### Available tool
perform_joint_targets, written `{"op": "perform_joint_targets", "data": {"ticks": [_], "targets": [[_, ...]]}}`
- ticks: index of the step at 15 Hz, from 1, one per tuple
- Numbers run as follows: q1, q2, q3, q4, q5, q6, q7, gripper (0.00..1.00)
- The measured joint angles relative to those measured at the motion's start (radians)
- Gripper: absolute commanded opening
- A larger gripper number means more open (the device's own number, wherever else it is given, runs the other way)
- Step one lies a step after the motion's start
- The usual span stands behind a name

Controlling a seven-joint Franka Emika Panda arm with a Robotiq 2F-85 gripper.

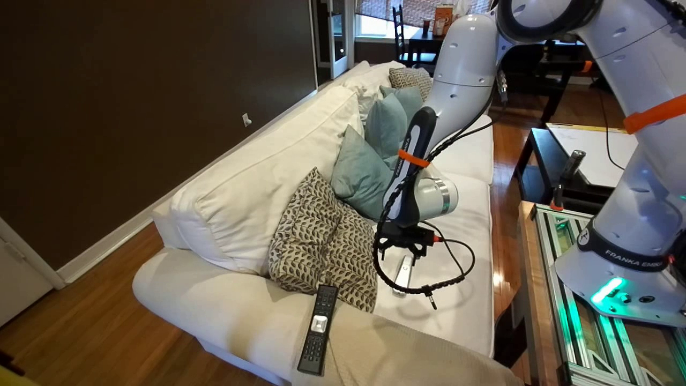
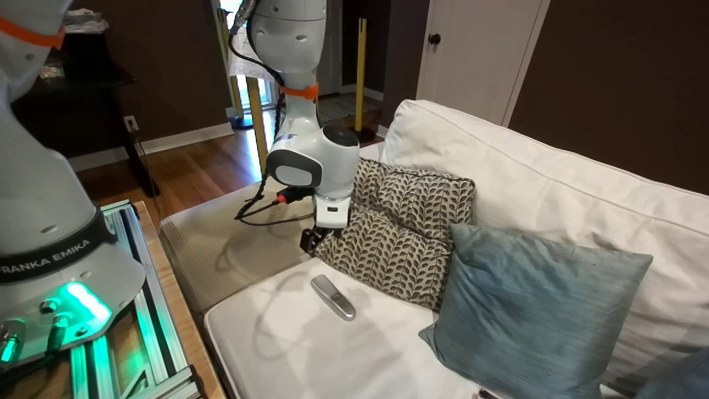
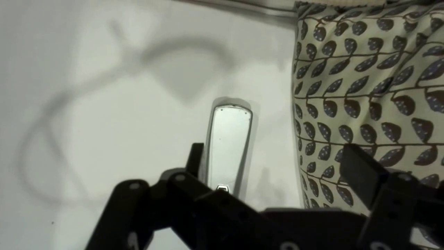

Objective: Put the grey remote upright, then put it on the armrest of the chair

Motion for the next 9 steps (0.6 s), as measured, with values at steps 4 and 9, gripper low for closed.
{"op": "perform_joint_targets", "data": {"ticks": [4,9], "targets": [[0.016,0.0,-0.015,0.008,0.003,0.0,0.0,1.0],[0.114,0.048,-0.091,0.07,0.003,-0.006,0.011,1.0]]}}
